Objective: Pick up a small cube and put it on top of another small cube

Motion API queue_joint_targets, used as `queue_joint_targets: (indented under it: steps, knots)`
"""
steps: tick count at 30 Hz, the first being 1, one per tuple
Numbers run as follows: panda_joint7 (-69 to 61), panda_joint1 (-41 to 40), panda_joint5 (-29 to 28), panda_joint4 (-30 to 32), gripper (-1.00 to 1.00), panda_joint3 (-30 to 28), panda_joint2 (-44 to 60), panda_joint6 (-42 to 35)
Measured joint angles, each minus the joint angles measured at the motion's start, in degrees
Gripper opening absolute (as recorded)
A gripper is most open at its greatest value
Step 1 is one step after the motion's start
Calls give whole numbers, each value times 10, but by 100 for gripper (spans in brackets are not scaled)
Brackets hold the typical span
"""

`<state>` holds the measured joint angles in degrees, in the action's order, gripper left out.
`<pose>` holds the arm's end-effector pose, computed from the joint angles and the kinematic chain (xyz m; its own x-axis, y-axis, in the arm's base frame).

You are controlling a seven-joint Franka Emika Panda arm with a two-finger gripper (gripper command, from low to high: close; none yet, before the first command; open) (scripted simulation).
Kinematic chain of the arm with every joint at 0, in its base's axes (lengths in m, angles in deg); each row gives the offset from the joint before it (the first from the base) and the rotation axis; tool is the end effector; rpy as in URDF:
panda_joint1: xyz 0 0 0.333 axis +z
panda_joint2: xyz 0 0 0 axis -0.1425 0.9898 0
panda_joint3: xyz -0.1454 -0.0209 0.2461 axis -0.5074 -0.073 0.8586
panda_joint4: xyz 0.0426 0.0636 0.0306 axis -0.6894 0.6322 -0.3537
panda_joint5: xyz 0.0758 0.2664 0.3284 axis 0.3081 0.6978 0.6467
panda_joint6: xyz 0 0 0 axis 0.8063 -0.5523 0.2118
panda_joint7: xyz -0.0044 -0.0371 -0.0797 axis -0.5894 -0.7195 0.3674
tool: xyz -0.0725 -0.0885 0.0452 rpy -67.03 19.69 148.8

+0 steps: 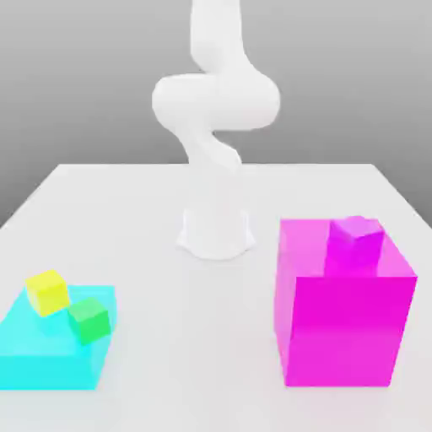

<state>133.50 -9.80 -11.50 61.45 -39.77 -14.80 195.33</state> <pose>0.4163 0.0248 0.6860 0.4436 -0.7527 0.4864 -0.5288 -0.6580 -0.5361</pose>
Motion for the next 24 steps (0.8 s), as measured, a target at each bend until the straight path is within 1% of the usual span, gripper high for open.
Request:
queue_joint_targets:
  steps: [12,24]
  knots:
    - [277,-85,-2,-32,0,192,42,9]
    - [557,-205,-19,-59,0,404,137,30]
